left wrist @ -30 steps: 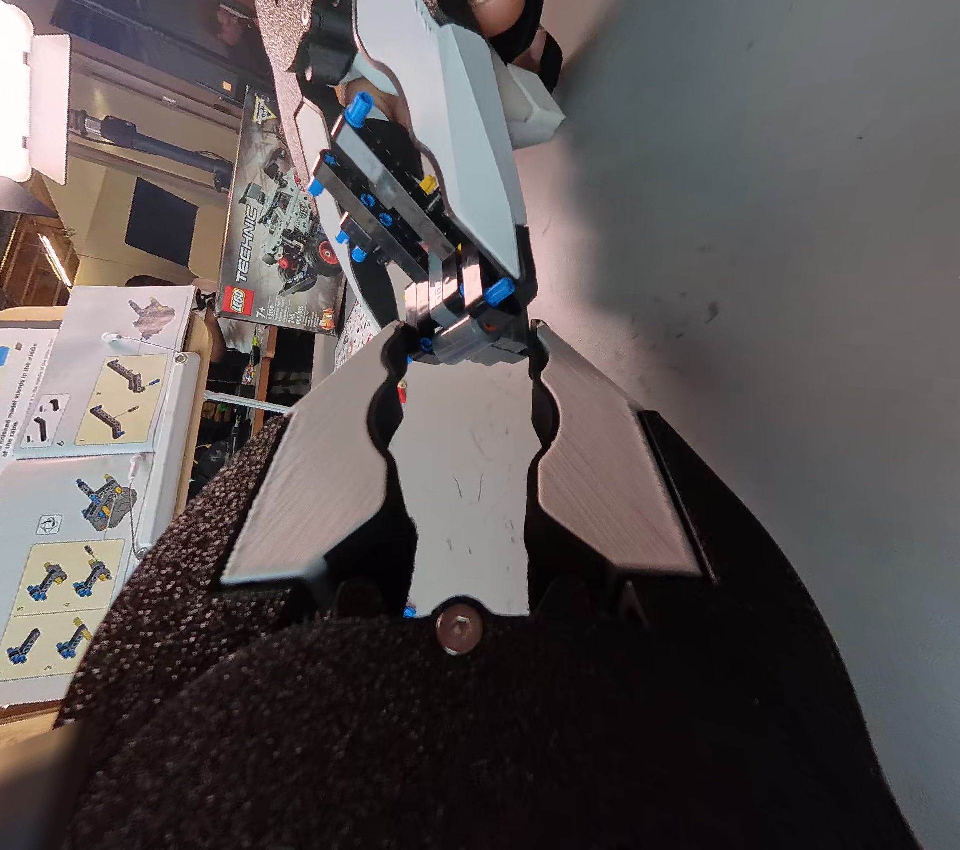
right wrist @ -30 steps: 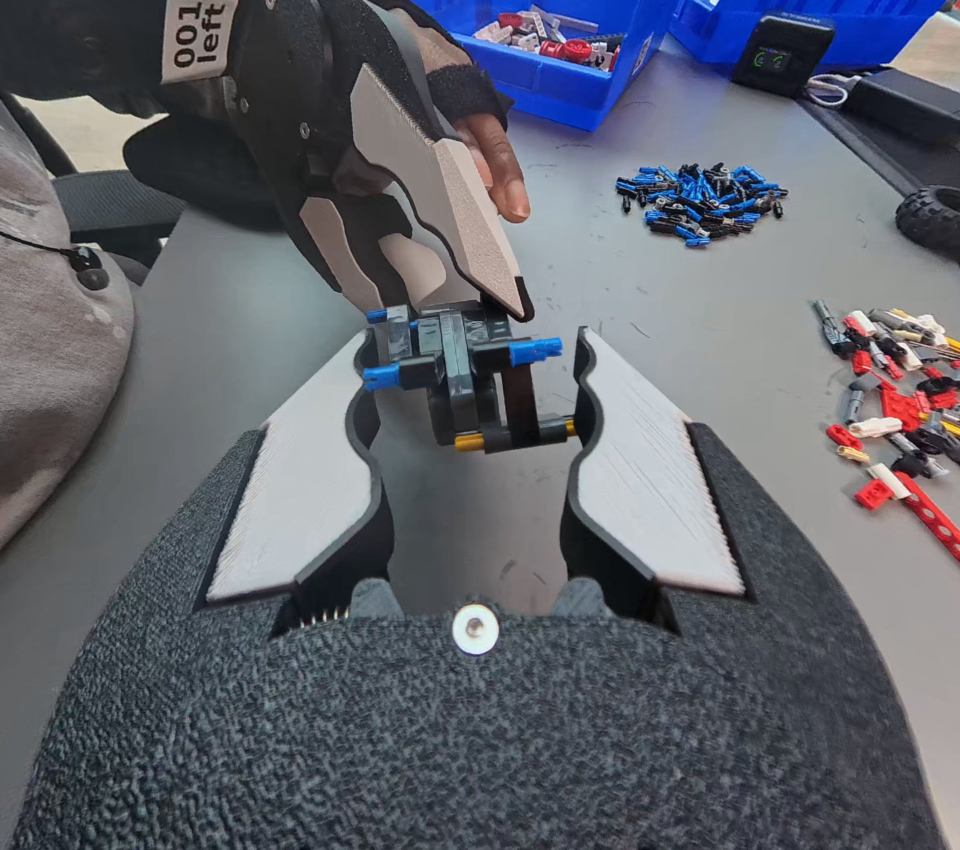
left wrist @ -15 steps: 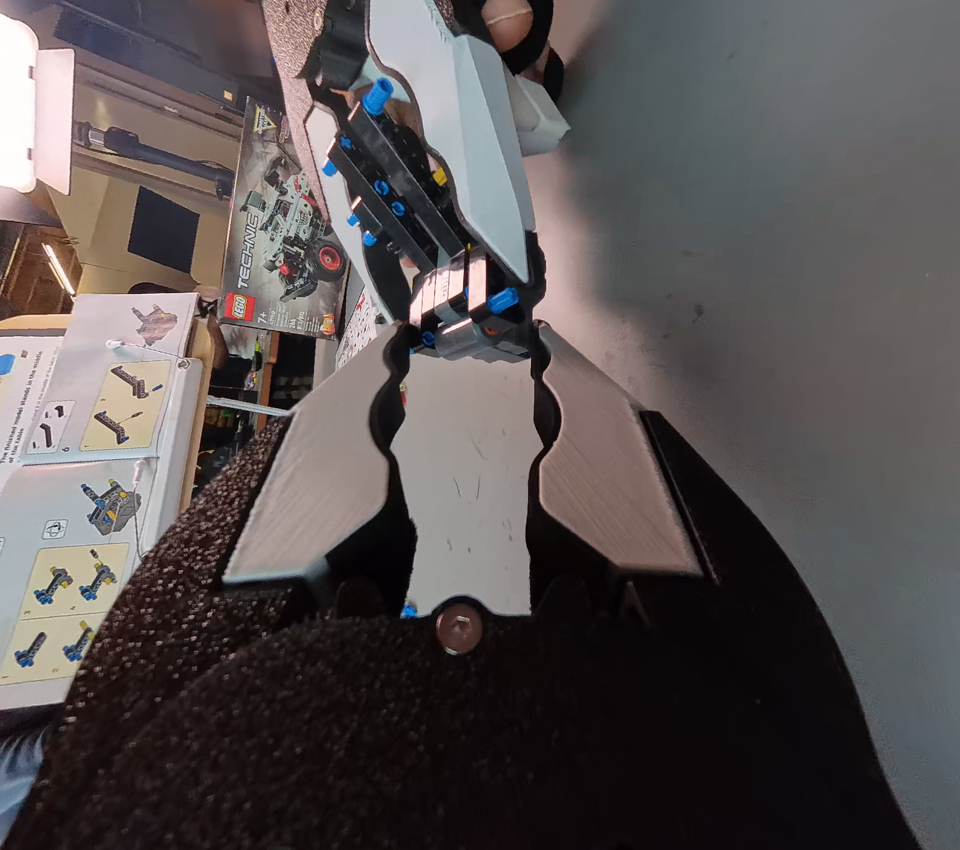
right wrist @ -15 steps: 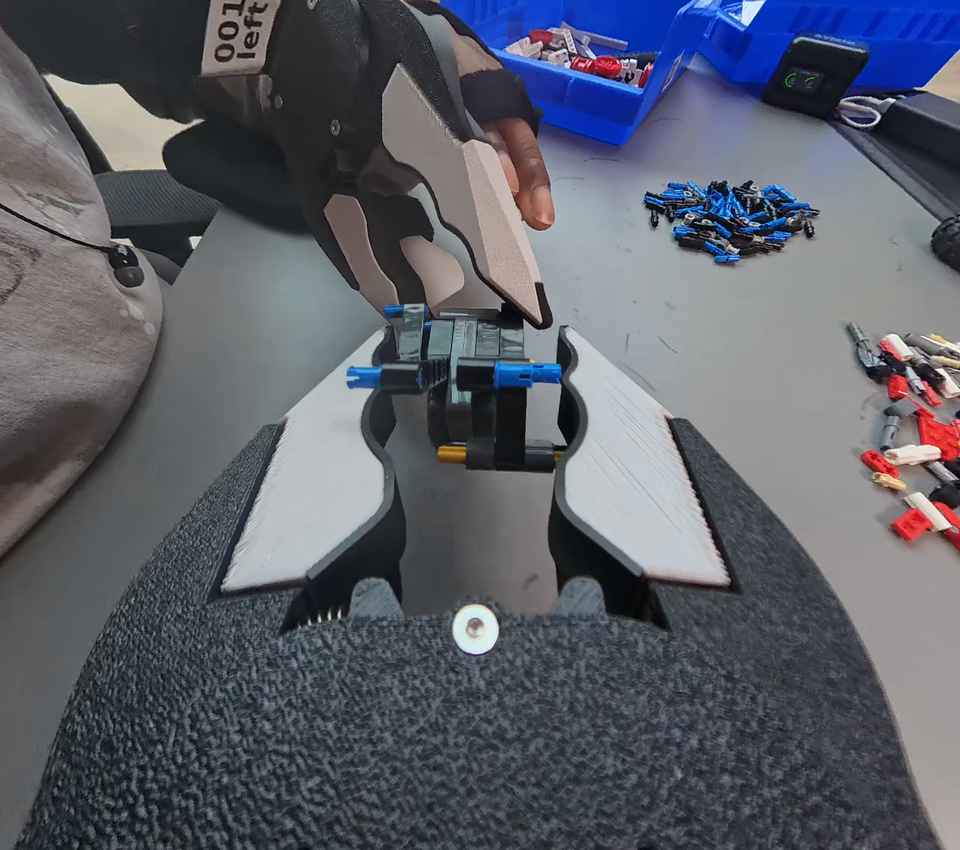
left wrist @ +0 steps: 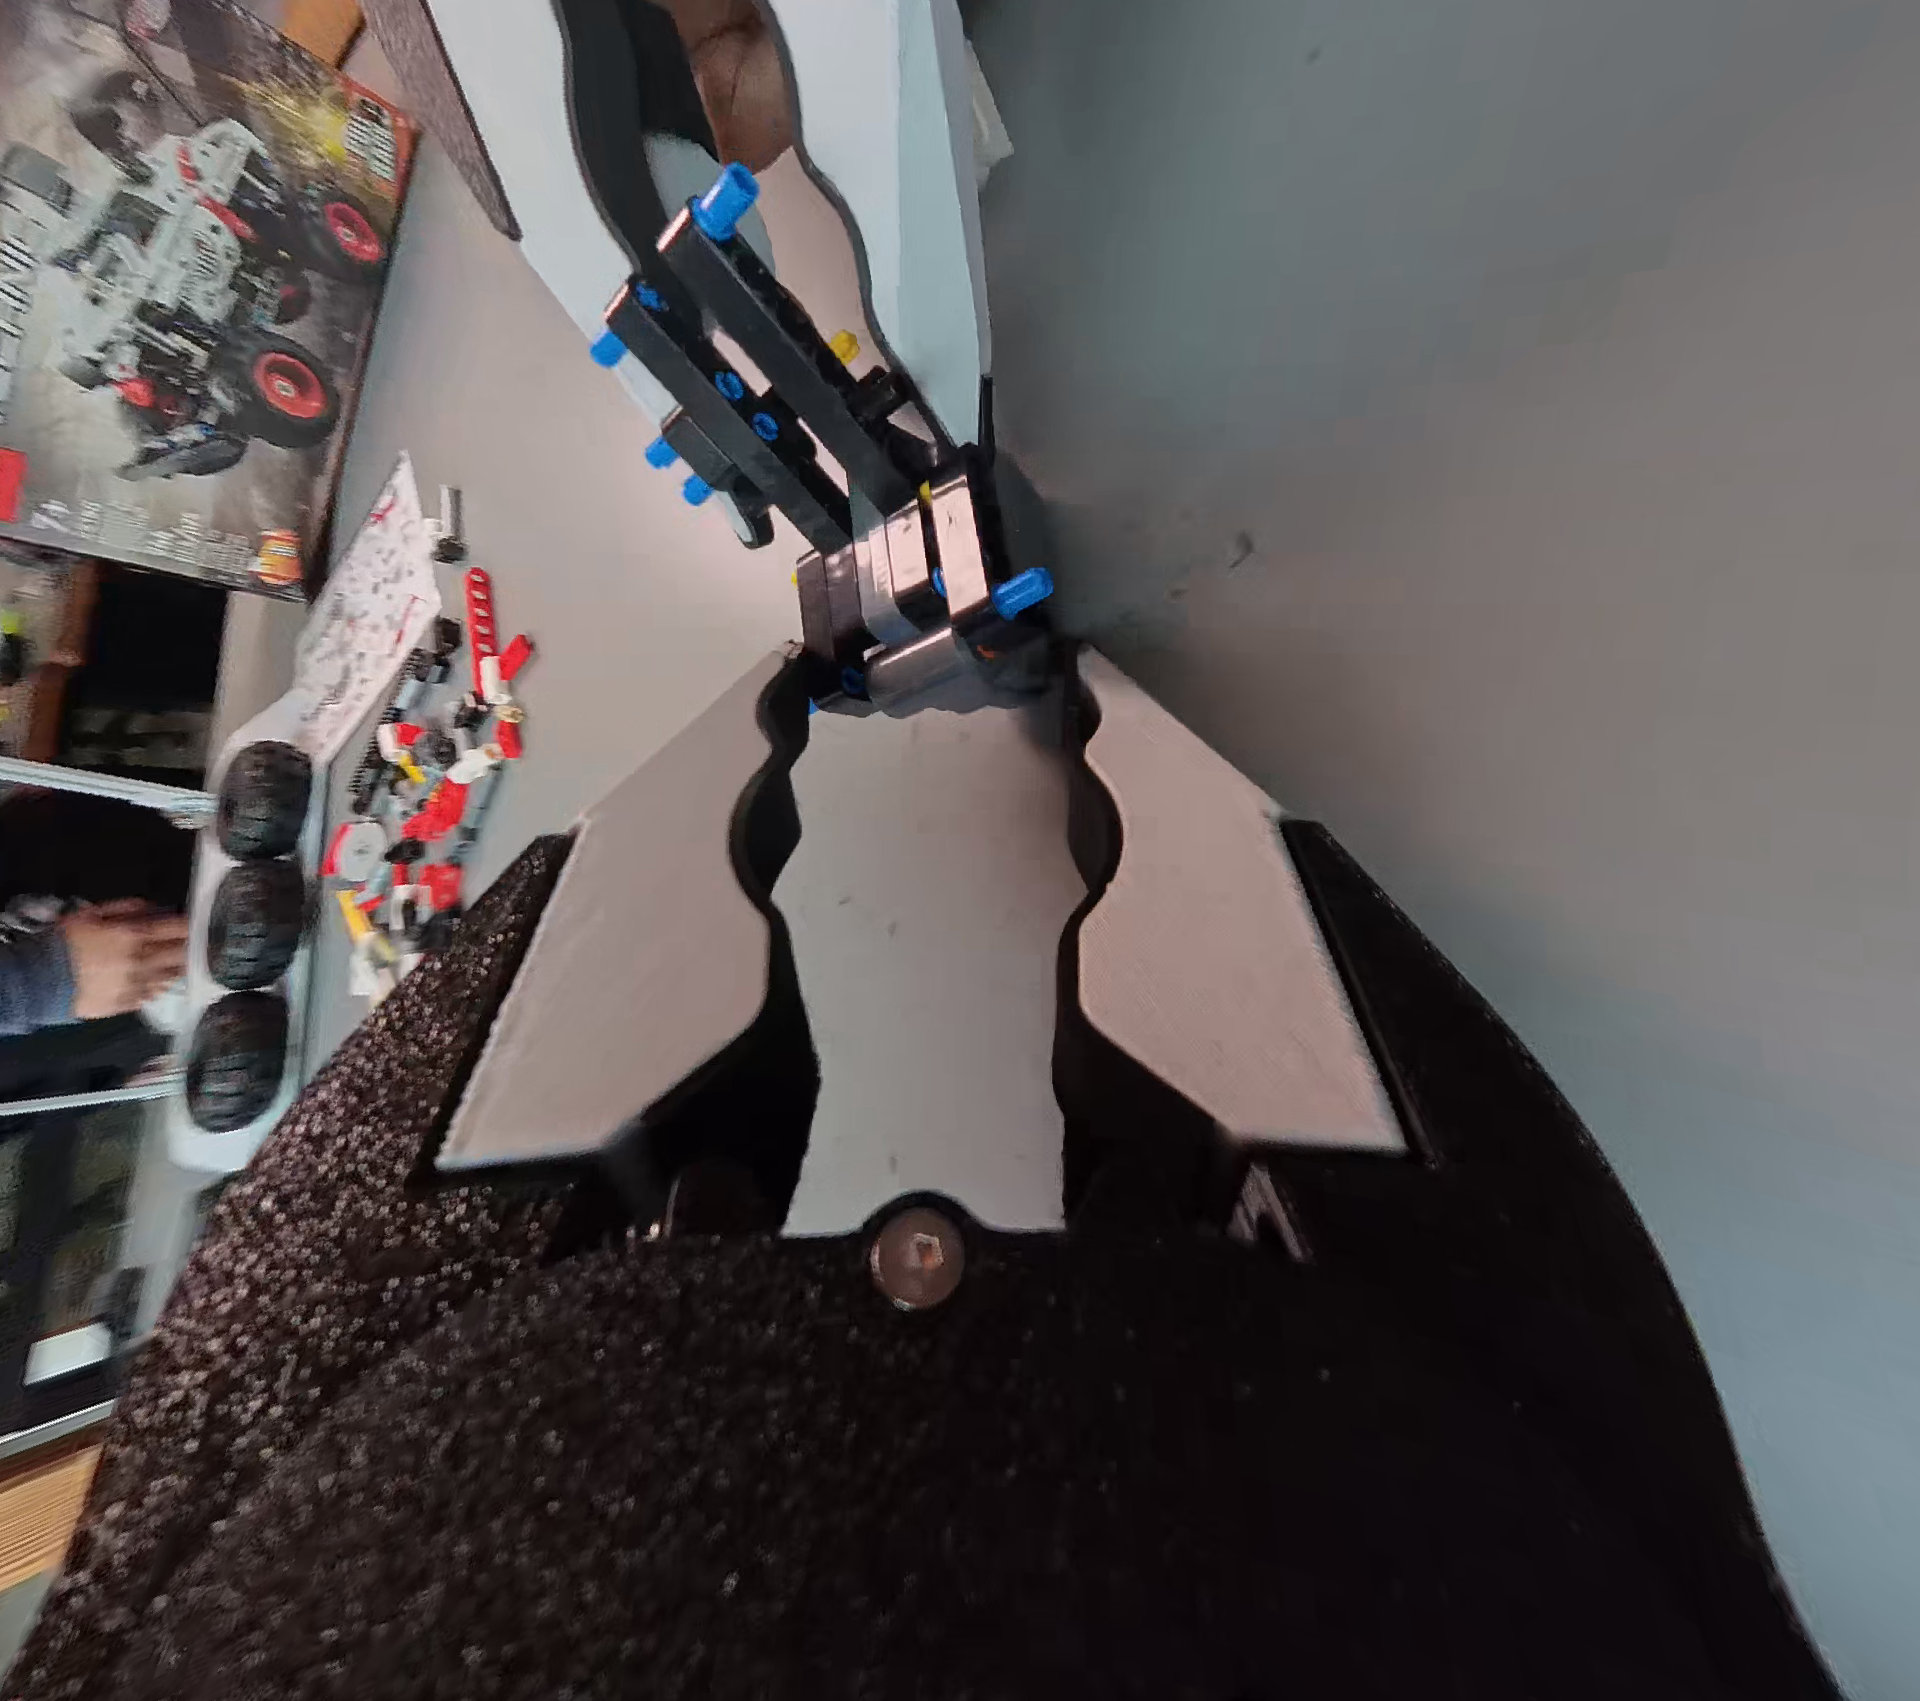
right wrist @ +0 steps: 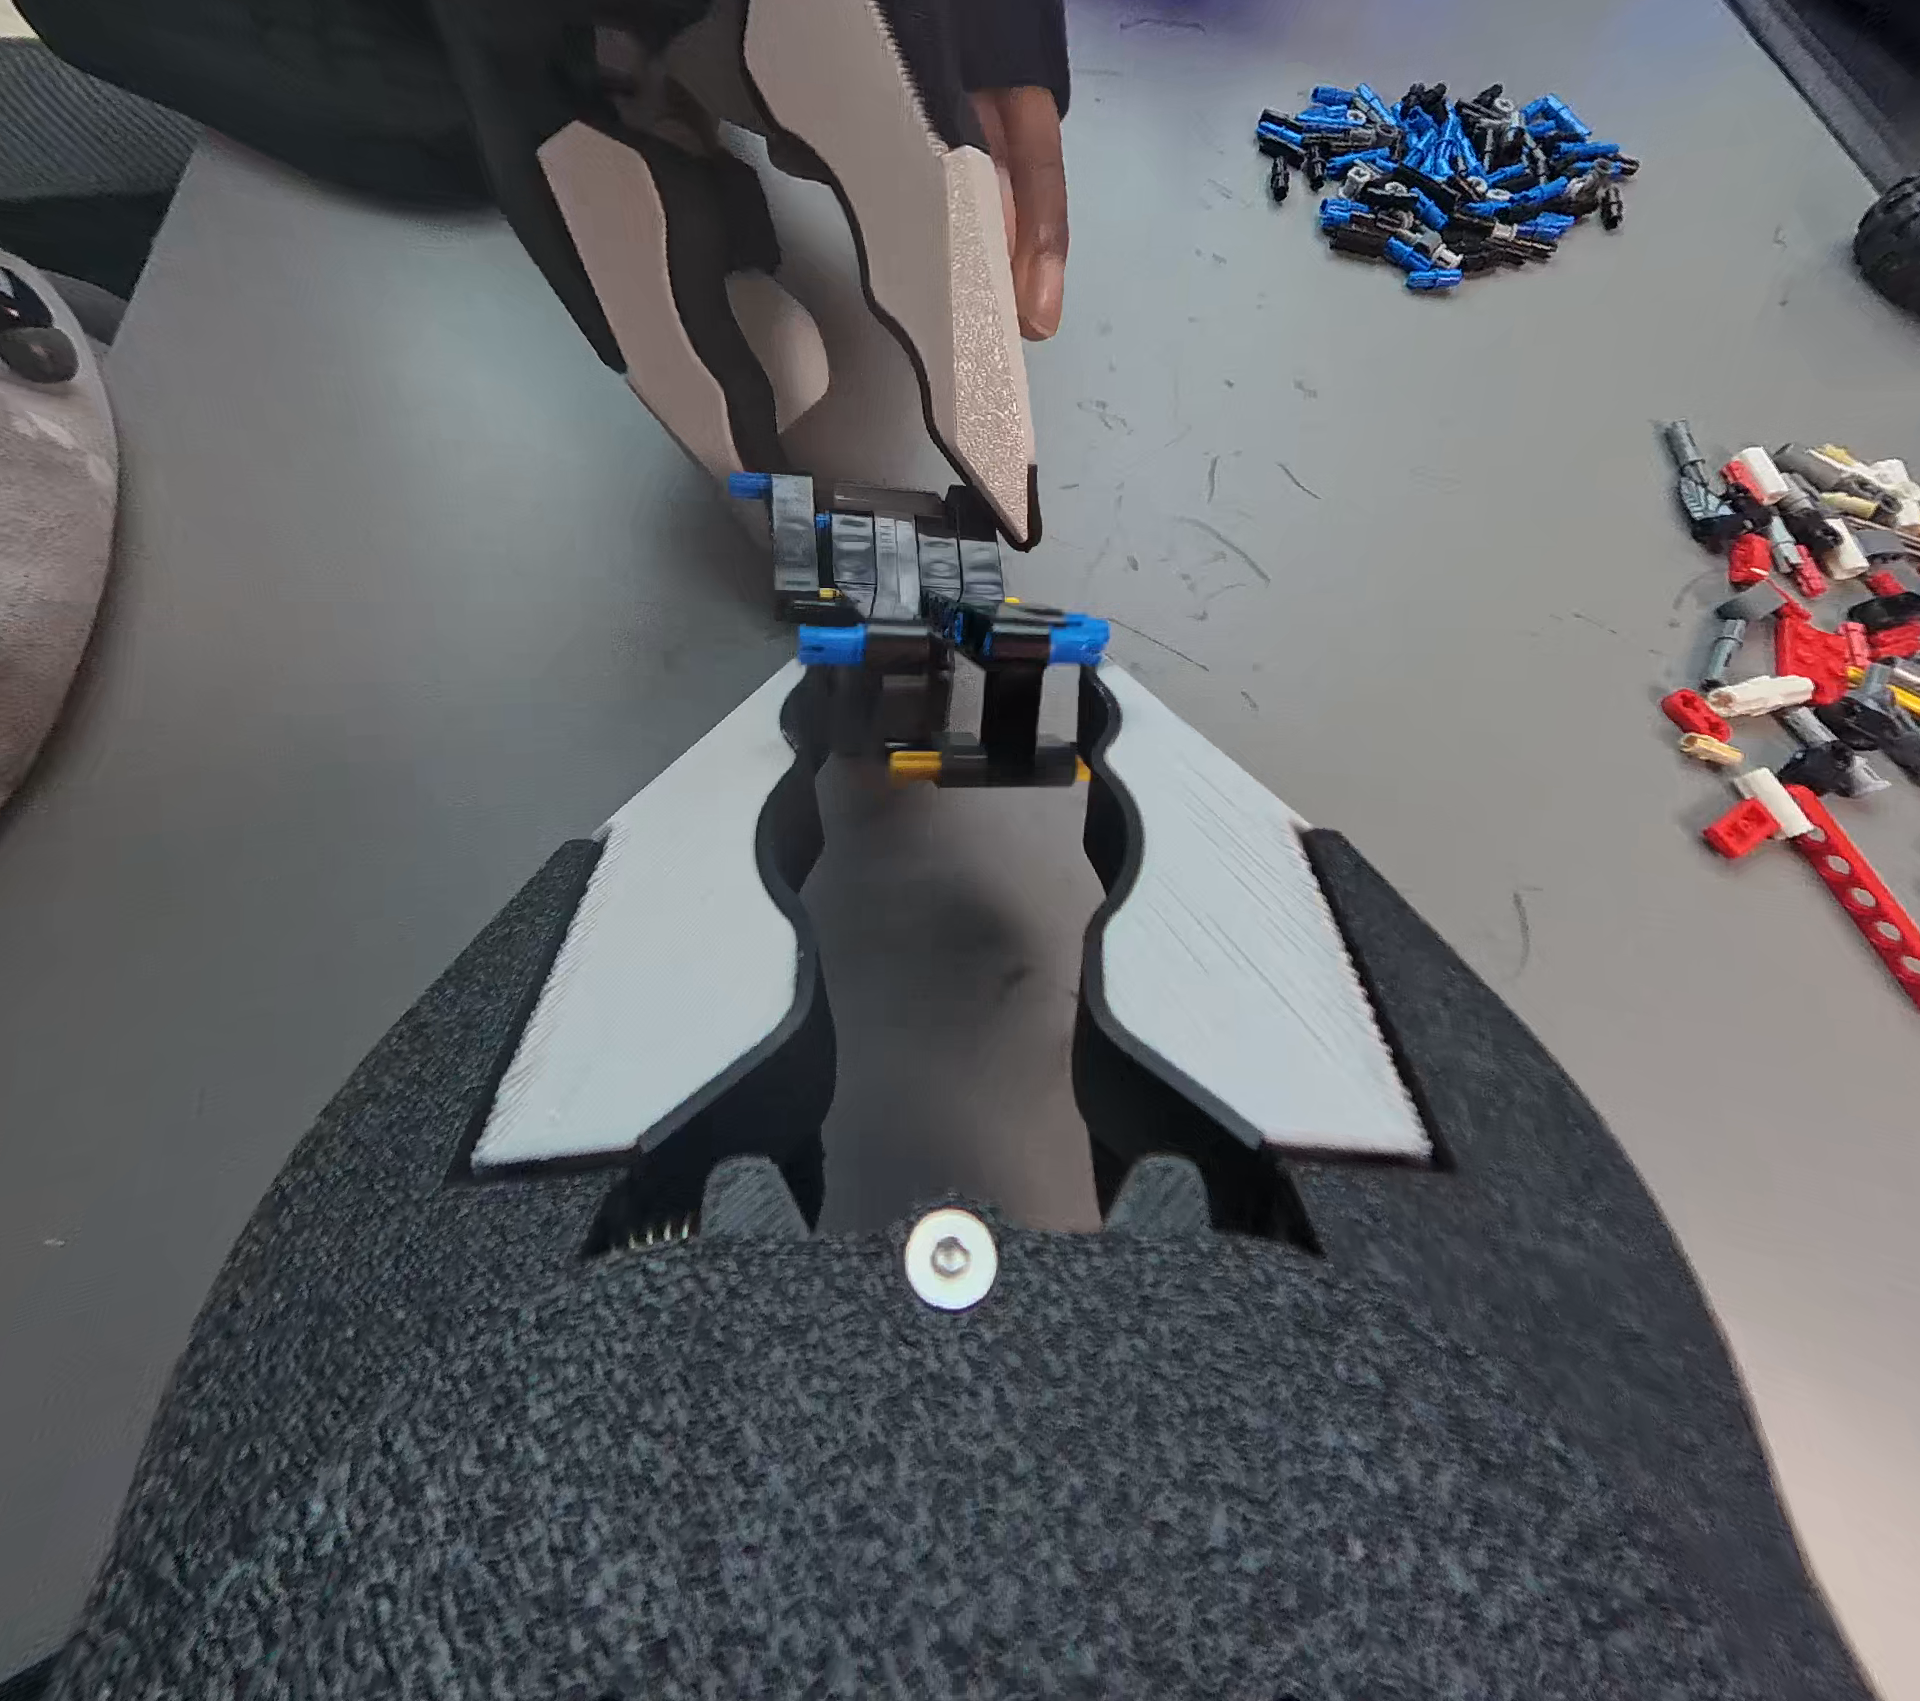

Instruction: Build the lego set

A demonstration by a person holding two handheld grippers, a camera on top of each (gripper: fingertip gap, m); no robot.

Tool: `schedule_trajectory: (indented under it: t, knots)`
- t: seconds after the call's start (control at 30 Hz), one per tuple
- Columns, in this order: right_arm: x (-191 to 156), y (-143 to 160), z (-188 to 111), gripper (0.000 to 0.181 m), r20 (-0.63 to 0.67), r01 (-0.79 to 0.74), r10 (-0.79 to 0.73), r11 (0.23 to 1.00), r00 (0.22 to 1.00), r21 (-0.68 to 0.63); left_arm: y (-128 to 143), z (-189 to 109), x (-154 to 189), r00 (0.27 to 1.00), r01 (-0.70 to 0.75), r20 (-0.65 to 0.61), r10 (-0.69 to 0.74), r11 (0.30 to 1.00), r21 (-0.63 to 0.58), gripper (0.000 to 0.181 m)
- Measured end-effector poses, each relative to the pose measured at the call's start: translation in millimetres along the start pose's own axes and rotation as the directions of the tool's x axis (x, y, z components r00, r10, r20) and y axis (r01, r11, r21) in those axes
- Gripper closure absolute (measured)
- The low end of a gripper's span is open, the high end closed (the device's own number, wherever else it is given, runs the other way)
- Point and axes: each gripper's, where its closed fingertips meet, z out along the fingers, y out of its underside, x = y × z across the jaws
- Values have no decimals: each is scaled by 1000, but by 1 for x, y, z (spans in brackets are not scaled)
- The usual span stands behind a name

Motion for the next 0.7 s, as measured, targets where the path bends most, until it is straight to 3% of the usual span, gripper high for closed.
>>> schedule_trajectory:
  t: [0.03, 0.17, 0.27, 0.33, 0.47, 0.53, 0.6, 0.7]
  knots:
    - [-1, 0, 0, 137, 0, 10, -10, 1000, 1000, -1, -1, -2, 4, 996, 65, -59, -64, 998, 18, 123]
    - [-1, -2, 0, 139, -7, 31, -31, 1000, 999, -2, -9, -19, 14, 880, 397, -314, -356, 915, 73, 99]
    - [-2, -3, 1, 139, -13, 55, -55, 998, 998, -3, -22, -25, 4, 692, 656, -445, -568, 752, 60, 90]
    - [-3, -4, 2, 140, -16, 68, -68, 998, 998, -1, -24, -21, -3, 628, 721, -446, -637, 692, 26, 95]
    - [-6, -5, 1, 141, -30, 118, -118, 993, 993, -4, -25, -15, -4, 559, 765, -448, -697, 643, -46, 102]
    - [-8, -6, 1, 143, -39, 143, -143, 990, 989, -7, -20, -12, 2, 581, 733, -413, -702, 671, -110, 110]
    - [-10, -8, 2, 144, -42, 157, -158, 987, 987, -9, -12, -8, 6, 652, 667, -351, -672, 729, -157, 123]
    - [-12, -9, 2, 145, -38, 162, -163, 987, 986, -4, -10, -8, 7, 692, 612, -317, -648, 760, -217, 123]
